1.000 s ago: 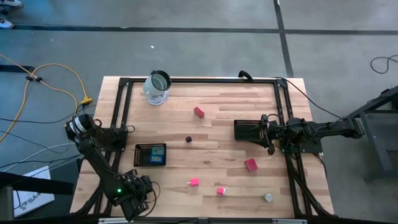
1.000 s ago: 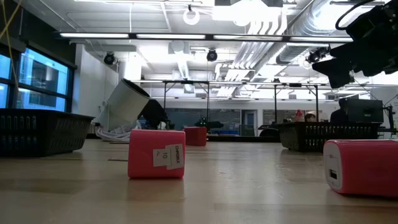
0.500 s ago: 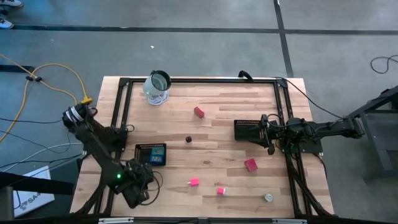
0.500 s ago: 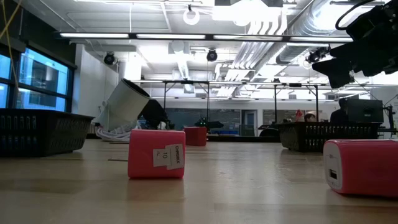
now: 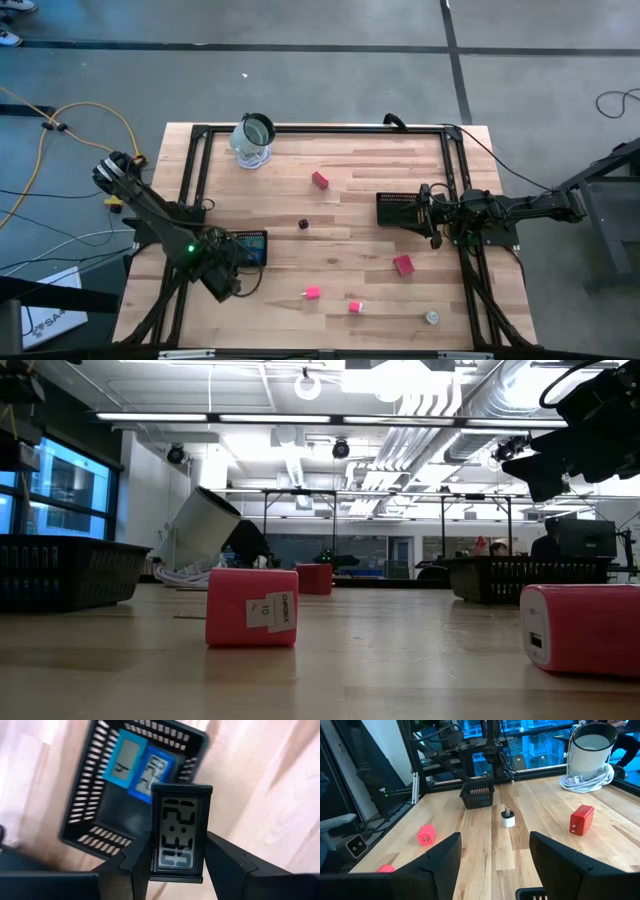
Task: Pick & Place Office items
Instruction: Put the black digital timer into the left black bin
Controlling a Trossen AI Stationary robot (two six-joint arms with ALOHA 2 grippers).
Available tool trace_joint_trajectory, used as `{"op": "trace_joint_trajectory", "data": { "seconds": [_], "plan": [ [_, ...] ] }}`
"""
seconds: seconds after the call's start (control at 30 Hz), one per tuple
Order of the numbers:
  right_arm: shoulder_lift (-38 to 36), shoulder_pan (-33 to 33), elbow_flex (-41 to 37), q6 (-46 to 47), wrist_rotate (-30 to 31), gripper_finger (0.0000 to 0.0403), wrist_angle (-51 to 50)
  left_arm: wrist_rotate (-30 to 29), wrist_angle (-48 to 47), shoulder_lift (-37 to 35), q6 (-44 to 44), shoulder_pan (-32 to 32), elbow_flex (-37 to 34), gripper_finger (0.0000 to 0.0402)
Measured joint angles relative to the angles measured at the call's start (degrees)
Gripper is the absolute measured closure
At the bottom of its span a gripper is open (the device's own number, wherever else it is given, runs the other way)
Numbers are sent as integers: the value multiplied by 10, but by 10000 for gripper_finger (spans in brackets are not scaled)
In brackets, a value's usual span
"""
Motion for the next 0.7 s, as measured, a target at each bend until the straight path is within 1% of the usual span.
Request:
{"op": "trace_joint_trajectory", "data": {
  "seconds": [0.2,0.27,0.37,0.5,0.7],
  "plan": [
    [0,0,0,0,0,180,0,-5,-26,-17,0,37,0,246],
    [0,0,0,0,0,180,0,-9,-35,-17,-19,48,0,246],
    [0,0,0,0,0,180,0,-10,-37,-17,-72,60,-4,245],
    [0,0,0,0,0,180,0,2,-38,-17,-150,68,-7,245],
    [0,0,0,0,0,180,0,1,-42,-11,-303,62,-7,245]
  ]
}}
